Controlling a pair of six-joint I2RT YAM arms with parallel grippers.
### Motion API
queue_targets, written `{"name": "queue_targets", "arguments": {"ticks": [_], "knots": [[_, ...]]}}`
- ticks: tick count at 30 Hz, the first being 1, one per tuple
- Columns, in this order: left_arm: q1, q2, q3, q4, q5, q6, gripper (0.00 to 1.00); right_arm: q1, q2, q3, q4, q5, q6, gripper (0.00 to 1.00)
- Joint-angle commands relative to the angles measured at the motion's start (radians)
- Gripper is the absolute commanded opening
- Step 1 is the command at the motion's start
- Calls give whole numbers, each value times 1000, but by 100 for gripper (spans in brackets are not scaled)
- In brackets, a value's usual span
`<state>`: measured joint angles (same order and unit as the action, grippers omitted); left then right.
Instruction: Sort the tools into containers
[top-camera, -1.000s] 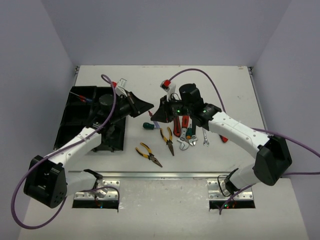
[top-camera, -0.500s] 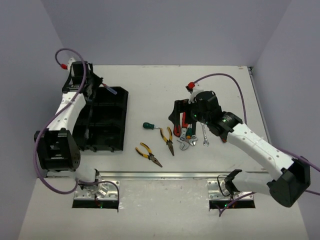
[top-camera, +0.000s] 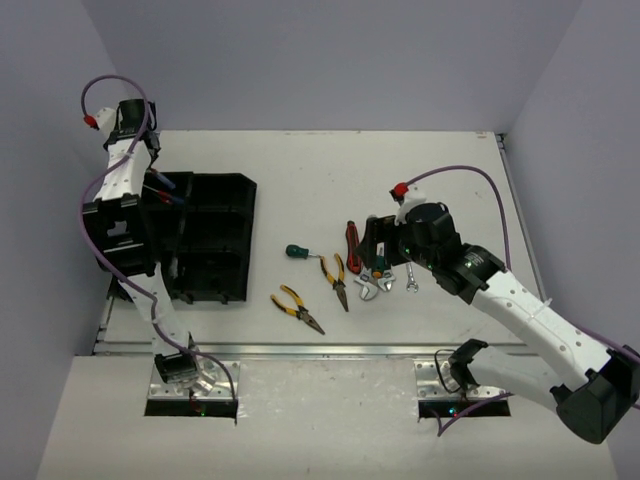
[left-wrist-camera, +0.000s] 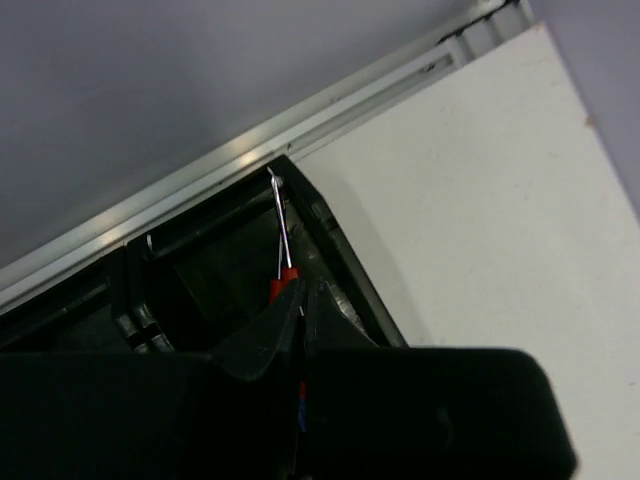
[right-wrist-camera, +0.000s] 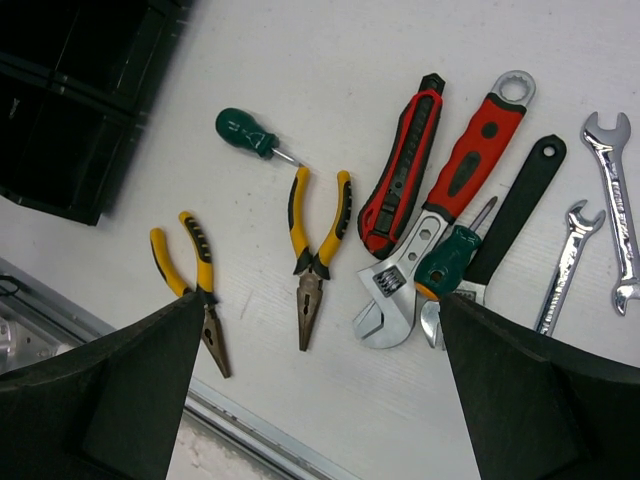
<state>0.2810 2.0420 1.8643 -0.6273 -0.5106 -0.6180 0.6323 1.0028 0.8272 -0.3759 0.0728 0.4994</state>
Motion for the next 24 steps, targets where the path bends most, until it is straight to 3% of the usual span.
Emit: {"name": "queue_targets", "arguments": {"ticks": [1,4,5,6,7,9,10,12,16,18,21,24], "knots": [[3,7,-25,2,55,38,0,-3,6,7,20,25,-9,99],[3,1,-57,18,117,30,6,-4,44,21,20,4,-15,99],[3,-1,-55,12,131,29,16,-5,57,27,17,3,-13,99],[3,-4,-49,3,150,29,29,-4,73,34,10,1,-9,99],[3,-25,-52,-2,168,26,58,-3,104,42,0,9,-6,99],[3,-80,-73,-7,177,6,86,-3,158,70,-35,39,16,99],[3,-109,-85,-7,182,-3,95,-3,184,85,-52,52,24,99],[3,-198,-120,-8,200,-7,100,-5,252,121,-83,60,41,99],[1,-411,-209,-12,278,-20,100,-5,344,179,-122,105,114,99],[-7,-595,-398,72,373,-9,100,-3,378,194,-127,182,165,99],[-87,-895,-593,167,438,37,100,-5,418,214,-132,224,159,99],[-253,-1062,-790,212,351,83,100,-5,471,258,-166,250,172,96]]}}
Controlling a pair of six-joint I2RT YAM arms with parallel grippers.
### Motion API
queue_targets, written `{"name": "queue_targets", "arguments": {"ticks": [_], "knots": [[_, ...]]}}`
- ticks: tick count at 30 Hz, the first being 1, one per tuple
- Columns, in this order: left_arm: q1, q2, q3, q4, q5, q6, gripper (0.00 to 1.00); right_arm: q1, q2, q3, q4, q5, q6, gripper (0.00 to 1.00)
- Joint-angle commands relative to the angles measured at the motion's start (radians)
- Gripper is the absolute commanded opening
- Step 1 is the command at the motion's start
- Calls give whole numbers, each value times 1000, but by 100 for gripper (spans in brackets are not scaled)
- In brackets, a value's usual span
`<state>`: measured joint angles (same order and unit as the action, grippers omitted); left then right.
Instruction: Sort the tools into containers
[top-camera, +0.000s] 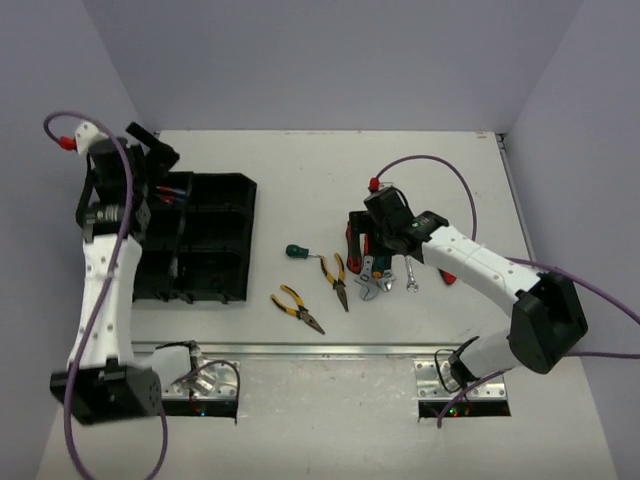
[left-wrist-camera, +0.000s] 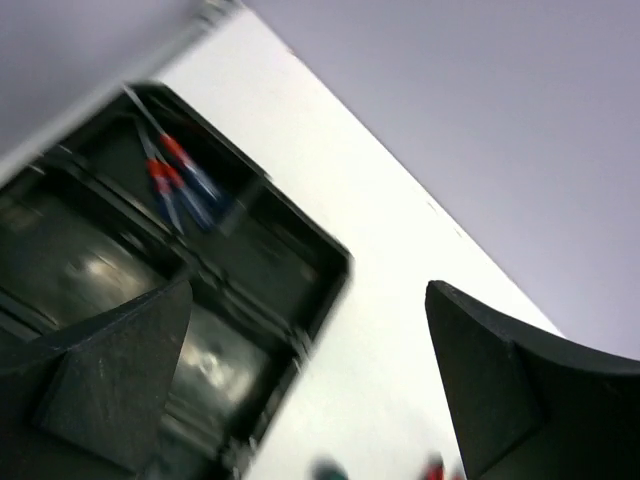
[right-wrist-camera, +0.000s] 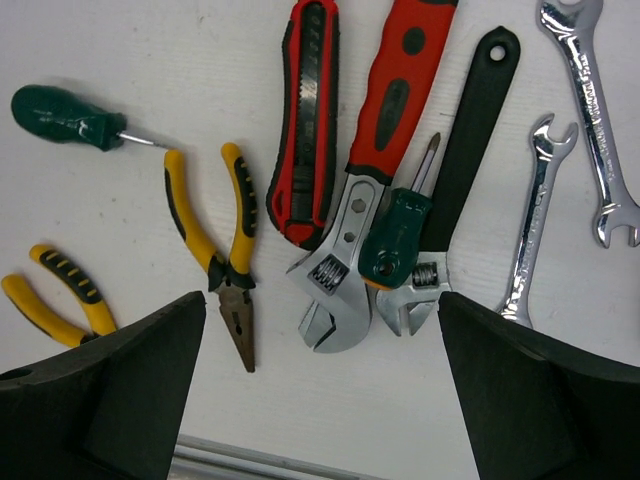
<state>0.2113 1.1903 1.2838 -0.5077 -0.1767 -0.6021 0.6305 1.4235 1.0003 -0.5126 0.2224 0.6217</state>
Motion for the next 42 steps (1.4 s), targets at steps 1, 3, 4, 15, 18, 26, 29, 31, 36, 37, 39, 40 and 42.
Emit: {"name": "queue_targets", "arguments": {"ticks": [1,3,4,15,18,26,29,31,36,37,39,40,42], "knots": [[-241,-250,-255,89,-1,84,100,-4,71,96,-44,114,58,93],[-297,-310,-325,72,3,112,100,-3,102,110,-62,130,68,88],[-311,-341,-344,57,18,127,100,-3,115,111,-63,136,64,88],[-380,-553,-491,-13,3,239,100,-86,138,58,-92,80,0,71],[-382,-540,-492,-9,33,246,100,-84,146,50,-104,80,41,68],[-417,-566,-504,0,34,246,100,-84,233,55,-72,57,92,59],[-421,-560,-505,2,36,246,100,-85,290,71,-64,59,124,54],[-421,-550,-504,2,42,247,100,-84,328,74,-61,63,141,50],[-426,-537,-504,3,49,248,100,-84,362,23,-14,36,176,46],[-427,-536,-505,3,49,249,100,-86,368,19,-5,30,178,46],[-428,-533,-505,4,53,250,100,-85,381,18,0,25,179,45],[-429,-529,-505,5,56,251,100,-85,388,18,4,23,179,43],[-431,-522,-503,5,58,251,100,-84,393,20,10,23,173,33]]}}
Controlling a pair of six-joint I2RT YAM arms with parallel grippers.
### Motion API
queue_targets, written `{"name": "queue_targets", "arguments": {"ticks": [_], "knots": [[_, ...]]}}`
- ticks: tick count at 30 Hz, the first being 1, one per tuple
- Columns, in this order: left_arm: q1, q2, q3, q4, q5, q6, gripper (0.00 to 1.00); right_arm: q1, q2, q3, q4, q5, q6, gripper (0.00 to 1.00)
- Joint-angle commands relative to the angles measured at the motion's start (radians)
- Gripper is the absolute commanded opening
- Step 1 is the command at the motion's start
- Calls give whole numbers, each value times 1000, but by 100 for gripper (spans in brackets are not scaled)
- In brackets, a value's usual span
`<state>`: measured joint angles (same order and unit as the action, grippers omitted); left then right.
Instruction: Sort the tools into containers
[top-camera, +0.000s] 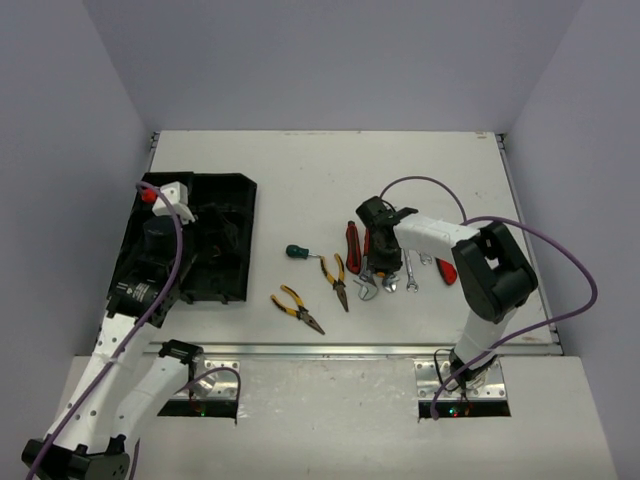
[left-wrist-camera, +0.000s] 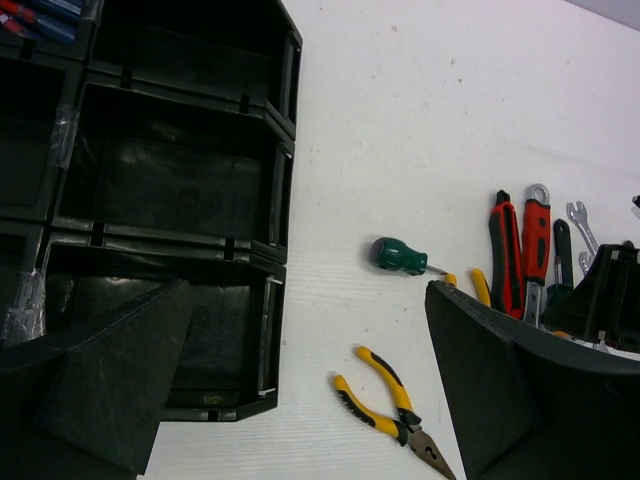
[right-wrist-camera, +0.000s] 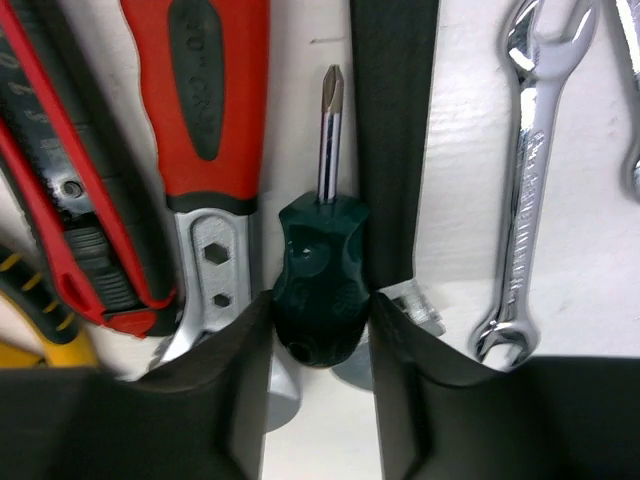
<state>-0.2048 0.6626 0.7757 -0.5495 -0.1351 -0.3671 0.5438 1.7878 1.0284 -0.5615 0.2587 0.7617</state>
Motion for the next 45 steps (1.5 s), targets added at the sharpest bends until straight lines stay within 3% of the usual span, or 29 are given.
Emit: {"name": "queue_targets", "arguments": {"ticks": [1,6,8,11,15,17,19,27,32,35,36,38,41,42,45], "knots": [[-16,7,5,46,18,16,100,2,26,-8,60,-12,30,28],[-18,31,14,50,64,13,100,3,-41,-22,60,0,7,13],[-18,52,19,58,102,2,100,6,-71,-30,63,0,-11,2],[-18,113,-2,136,358,-106,100,31,-171,-57,101,8,-64,0],[-20,189,-101,432,666,-295,100,121,-322,-135,283,-83,-224,0],[-39,218,-157,677,741,-385,100,169,-403,-166,355,-139,-307,0],[-73,259,-164,752,715,-432,100,206,-440,-175,390,-162,-310,0],[-223,347,-198,977,661,-532,98,219,-617,-272,620,-486,-289,0],[-304,407,-175,1014,619,-547,85,223,-678,-284,687,-601,-252,0],[-331,451,-158,1010,594,-540,68,225,-689,-280,701,-630,-239,0],[-340,465,-154,1014,589,-541,56,225,-691,-280,705,-638,-239,0],[-351,477,-145,1021,586,-543,46,226,-695,-281,711,-651,-236,0],[-372,498,-124,1025,580,-535,6,226,-695,-282,713,-643,-231,0],[-376,497,-122,1025,573,-530,0,225,-692,-280,710,-640,-231,0],[-388,489,-119,1025,560,-518,0,226,-687,-282,715,-632,-228,0]]}}
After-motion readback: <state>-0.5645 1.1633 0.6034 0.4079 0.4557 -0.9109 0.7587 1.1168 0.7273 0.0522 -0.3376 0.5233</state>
